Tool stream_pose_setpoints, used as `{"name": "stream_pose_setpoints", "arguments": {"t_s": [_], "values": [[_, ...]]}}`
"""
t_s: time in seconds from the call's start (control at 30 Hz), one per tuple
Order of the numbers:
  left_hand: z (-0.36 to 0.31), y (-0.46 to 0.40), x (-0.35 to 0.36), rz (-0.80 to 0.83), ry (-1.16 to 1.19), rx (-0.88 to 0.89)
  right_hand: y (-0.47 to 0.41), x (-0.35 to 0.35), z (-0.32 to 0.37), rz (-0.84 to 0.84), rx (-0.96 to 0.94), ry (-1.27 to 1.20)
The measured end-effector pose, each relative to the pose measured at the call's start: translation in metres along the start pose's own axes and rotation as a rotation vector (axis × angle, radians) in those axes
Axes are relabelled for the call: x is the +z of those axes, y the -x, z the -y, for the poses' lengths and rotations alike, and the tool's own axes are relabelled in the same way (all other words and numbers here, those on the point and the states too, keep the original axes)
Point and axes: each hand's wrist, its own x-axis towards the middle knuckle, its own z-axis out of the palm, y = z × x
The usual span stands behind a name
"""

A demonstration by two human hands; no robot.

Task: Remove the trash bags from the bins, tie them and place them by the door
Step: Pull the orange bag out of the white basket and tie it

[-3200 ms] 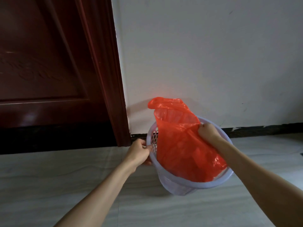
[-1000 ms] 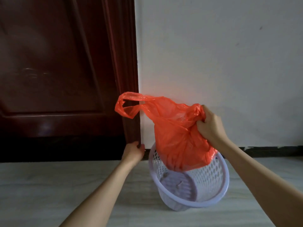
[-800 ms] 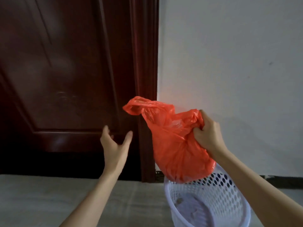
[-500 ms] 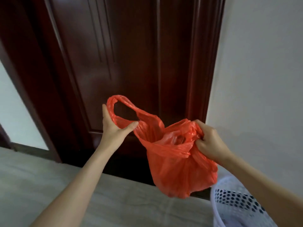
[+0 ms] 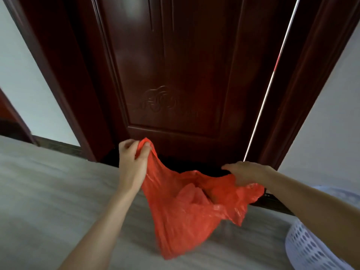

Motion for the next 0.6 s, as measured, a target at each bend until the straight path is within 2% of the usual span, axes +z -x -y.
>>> {"name": "stream_pose_setpoints", "arguments": {"t_s": [0.07,0.17,0.23,0.3,0.37,0.4,0.43,0.53,0.6], "values": [[0.008,0.000,-0.002,0.067,0.200,-0.126,-0.013,-0.005,0.003,-0.045,0.062,-0.292],[0.010,-0.001,0.001,0.225,0.538,-0.320,-0.026,-0.006,0.001,-0.186,0.266,-1.159],[0.009,-0.005,0.005,0.254,0.582,-0.350,-0.029,-0.002,-0.004,-0.234,0.324,-1.716],[0.010,-0.009,0.012,0.260,0.601,-0.327,-0.031,0.006,-0.014,-0.292,0.260,-2.207],[0.012,-0.010,0.017,0.279,0.606,-0.280,-0.030,0.016,-0.024,-0.361,0.115,-2.488],[0.016,-0.009,0.020,0.295,0.575,-0.254,-0.029,0.020,-0.026,-0.397,0.038,-2.495],[0.023,-0.006,0.023,0.311,0.536,-0.236,-0.031,0.029,-0.026,-0.465,-0.006,-2.390],[0.054,0.008,0.019,0.365,0.352,-0.230,-0.035,0.059,-0.022,-0.631,-0.060,-1.712],[0.075,0.021,0.014,0.437,0.165,-0.247,-0.040,0.075,-0.021,-0.591,-0.096,-1.328]]}}
